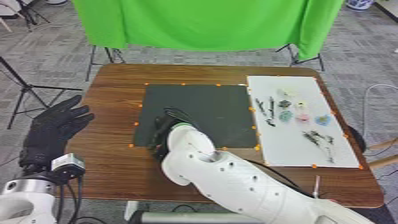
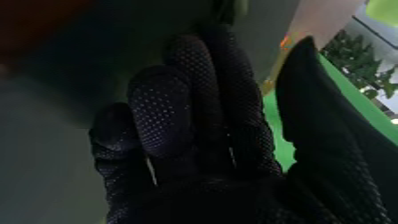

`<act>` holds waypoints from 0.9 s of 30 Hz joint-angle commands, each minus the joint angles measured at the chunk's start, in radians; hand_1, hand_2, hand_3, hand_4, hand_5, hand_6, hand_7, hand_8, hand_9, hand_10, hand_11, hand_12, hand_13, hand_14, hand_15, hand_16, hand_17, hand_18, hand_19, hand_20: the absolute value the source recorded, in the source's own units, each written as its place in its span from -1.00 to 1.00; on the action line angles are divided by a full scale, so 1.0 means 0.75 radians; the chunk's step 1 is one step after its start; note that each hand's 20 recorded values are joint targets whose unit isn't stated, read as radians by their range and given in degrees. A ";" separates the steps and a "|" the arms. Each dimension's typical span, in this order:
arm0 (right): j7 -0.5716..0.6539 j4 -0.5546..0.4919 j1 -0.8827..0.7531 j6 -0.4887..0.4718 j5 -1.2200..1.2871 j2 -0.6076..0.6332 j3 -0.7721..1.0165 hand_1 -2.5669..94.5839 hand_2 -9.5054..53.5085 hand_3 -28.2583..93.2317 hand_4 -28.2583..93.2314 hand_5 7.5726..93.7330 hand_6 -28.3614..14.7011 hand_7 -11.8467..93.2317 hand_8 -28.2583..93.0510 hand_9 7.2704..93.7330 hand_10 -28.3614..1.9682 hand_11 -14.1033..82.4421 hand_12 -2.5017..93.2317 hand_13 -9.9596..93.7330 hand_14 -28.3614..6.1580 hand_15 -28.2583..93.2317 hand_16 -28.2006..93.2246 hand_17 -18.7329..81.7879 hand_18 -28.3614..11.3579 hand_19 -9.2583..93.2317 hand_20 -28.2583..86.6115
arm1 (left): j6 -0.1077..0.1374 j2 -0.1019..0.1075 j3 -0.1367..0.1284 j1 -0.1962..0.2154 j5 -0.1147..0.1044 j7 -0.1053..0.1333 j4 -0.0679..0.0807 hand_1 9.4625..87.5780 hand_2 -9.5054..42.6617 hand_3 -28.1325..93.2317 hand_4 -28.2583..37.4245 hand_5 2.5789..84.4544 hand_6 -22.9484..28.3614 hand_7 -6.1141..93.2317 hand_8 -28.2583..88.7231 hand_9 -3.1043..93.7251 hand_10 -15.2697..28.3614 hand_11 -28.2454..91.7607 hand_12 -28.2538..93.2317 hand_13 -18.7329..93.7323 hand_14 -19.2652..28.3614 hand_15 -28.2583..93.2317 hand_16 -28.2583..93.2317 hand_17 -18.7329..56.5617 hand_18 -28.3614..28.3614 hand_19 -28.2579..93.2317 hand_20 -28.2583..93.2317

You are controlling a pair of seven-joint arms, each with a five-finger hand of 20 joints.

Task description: Arrange flowers

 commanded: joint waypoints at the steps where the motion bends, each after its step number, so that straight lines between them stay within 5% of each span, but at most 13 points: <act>1: -0.068 -0.026 0.132 0.067 -0.118 0.069 -0.128 -0.37 -0.68 0.93 -0.99 0.53 0.06 -0.29 -0.77 0.47 -0.38 0.32 -0.55 0.52 -0.15 0.79 -0.32 0.14 -0.77 1.00 0.52 | 0.031 0.002 0.014 0.051 -0.025 0.087 0.000 -0.61 -0.49 0.83 -0.75 -0.03 0.33 -0.57 -0.69 -0.12 0.62 -0.08 -0.37 -0.15 0.92 0.27 -0.69 -0.67 0.83 0.45 -0.62; 5: -0.216 -0.063 0.127 0.025 -0.089 0.085 -0.116 -0.39 -0.67 0.93 -0.98 0.50 0.06 -0.28 -0.77 0.44 -0.41 0.33 -0.55 0.49 -0.18 0.80 -0.32 0.11 -0.76 1.00 0.52 | 0.060 0.009 0.021 0.081 -0.045 0.154 -0.006 -0.61 -0.49 0.83 -0.75 -0.03 0.33 -0.58 -0.69 -0.12 0.62 -0.08 -0.37 -0.15 0.93 0.27 -0.68 -0.67 0.83 0.45 -0.62; 10: -0.446 -0.124 -0.017 -0.344 -0.198 0.058 0.048 -0.47 -0.57 0.95 -0.97 0.38 0.13 -0.29 -0.79 0.24 -0.56 0.41 -0.55 0.34 -0.31 0.85 -0.33 -0.05 -0.74 1.00 0.44 | 0.091 0.005 0.017 0.131 -0.065 0.209 -0.021 -0.61 -0.49 0.83 -0.75 -0.03 0.33 -0.58 -0.69 -0.12 0.62 -0.08 -0.37 -0.15 0.92 0.27 -0.68 -0.67 0.83 0.45 -0.62; 18: -0.650 -0.167 -0.134 -0.721 -0.443 0.047 0.165 -0.62 -0.48 0.97 -0.94 0.44 0.26 -0.40 -0.77 0.02 -0.82 0.47 -0.53 0.14 -0.58 0.94 -0.34 -0.20 -0.72 0.98 0.35 | 0.112 -0.012 -0.001 0.180 -0.075 0.229 -0.036 -0.60 -0.48 0.83 -0.75 -0.03 0.34 -0.57 -0.69 -0.12 0.62 -0.08 -0.38 -0.15 0.92 0.27 -0.69 -0.67 0.83 0.45 -0.62; 27: -0.794 -0.193 -0.191 -0.871 -0.625 0.038 0.202 -0.64 -0.41 0.99 -0.94 0.47 0.29 -0.44 -0.77 -0.04 -0.86 0.49 -0.53 0.09 -0.63 0.96 -0.36 -0.23 -0.71 0.96 0.37 | 0.116 -0.016 -0.003 0.189 -0.076 0.234 -0.037 -0.60 -0.48 0.83 -0.75 -0.03 0.34 -0.58 -0.69 -0.12 0.62 -0.08 -0.38 -0.14 0.92 0.27 -0.68 -0.67 0.83 0.45 -0.62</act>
